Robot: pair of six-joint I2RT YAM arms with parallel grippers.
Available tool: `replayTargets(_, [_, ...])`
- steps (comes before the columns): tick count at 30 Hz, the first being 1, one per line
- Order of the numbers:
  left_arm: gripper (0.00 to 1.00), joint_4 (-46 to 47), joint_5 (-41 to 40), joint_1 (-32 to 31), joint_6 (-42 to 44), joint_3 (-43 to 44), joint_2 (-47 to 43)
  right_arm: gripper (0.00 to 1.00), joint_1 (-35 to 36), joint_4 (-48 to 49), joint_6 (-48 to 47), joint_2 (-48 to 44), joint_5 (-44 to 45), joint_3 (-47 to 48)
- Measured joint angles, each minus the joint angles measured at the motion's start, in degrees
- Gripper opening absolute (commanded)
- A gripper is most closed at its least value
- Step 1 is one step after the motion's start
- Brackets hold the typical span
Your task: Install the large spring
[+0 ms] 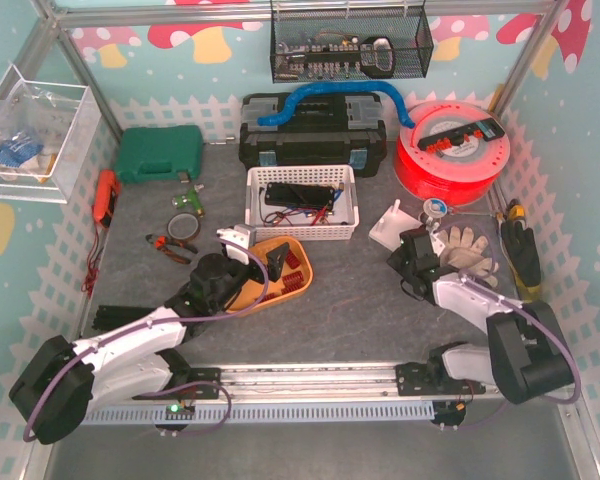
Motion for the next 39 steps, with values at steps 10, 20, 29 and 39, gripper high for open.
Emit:
replayTargets(10, [0.99,0.0,-0.04,0.0,0.0,0.0,0.0,0.0,0.0,-4.52,-1.95,-11.89,-1.22,1.29])
replayTargets(20, [0.99,0.0,-0.04,0.0,-0.02,0.0,0.13,0.0,0.0,-10.97,-4.31,-22.29,1.95,4.33])
replayTargets(29, [0.99,0.0,-0.04,0.0,-0.02,0.0,0.13,0.0,-2.69,-15.8,-4.26,-25.53,9.9,3.26])
replayTargets(39, [0.99,-0.02,-0.04,0.0,-0.02,0.0,0.11,0.01,-12.72,-11.74,-5.01,-15.19,6.08,-3.78])
